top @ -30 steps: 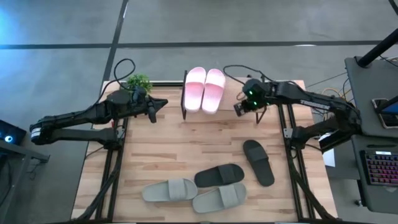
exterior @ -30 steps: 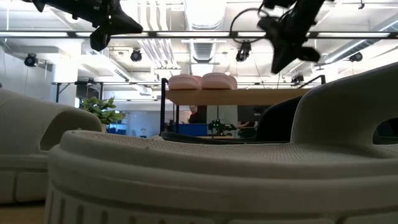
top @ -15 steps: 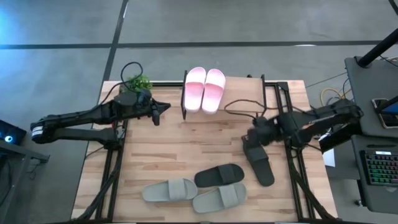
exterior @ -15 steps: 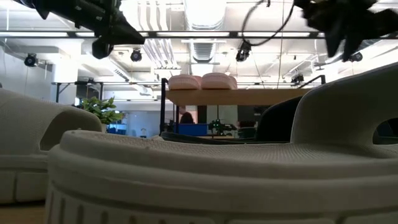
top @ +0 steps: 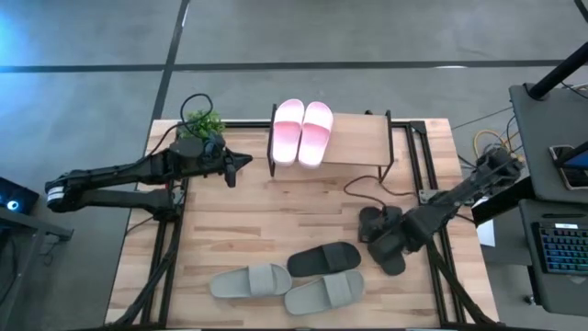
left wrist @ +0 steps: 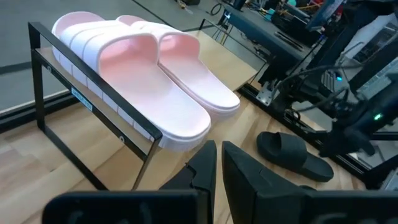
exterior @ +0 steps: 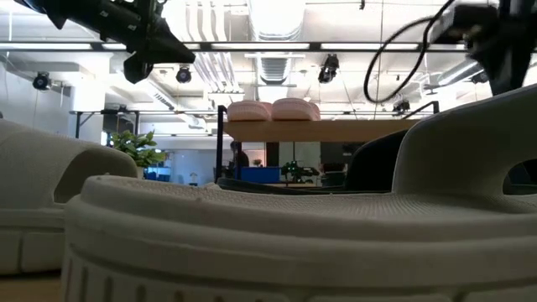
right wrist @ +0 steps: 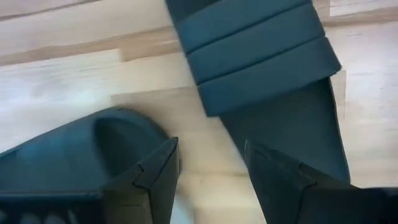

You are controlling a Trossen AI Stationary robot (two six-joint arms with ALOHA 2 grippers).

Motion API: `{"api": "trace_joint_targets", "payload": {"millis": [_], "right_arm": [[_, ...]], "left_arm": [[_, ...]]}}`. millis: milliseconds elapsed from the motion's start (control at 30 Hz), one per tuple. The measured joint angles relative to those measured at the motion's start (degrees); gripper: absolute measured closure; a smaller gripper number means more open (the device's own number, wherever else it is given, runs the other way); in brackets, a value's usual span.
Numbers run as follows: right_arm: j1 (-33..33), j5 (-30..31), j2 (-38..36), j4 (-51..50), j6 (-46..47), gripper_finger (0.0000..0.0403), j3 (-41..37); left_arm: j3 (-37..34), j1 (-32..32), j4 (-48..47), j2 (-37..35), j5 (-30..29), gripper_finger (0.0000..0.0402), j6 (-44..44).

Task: Pick and place slides into the shelf
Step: Put the right black slide on the shelf

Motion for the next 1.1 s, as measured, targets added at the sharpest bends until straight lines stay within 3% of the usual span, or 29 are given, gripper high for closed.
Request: {"api": "trace_joint_targets", "payload": {"millis": [200,367,767,900,1100], "right_arm": [[0.0,0.1,6.8,0.4,0.8,0.0227,0.0],[-1.5,4.0,10.3,0.9,1.1,0.0231,0.0],[-4.9,10.3,12.7,2.4,0.0,0.0243,0.1],[-3.2,10.4,10.8,2.0,-7.0,0.0250,2.3],[0.2,9.8,8.1,-3.9,-29.1,0.0252,9.3]], "left_arm": [[0.1,0.0,-0.1,-0.7,1.6,0.0391,-0.1],[0.4,0.0,0.1,-1.3,1.6,0.0391,-0.1],[0.6,0.0,-0.1,-1.4,1.8,0.0391,-0.3],[0.6,0.0,-0.1,-1.4,1.8,0.0391,-1.6],[0.6,0.0,-0.1,-1.4,1.9,0.0391,-1.6]]}}
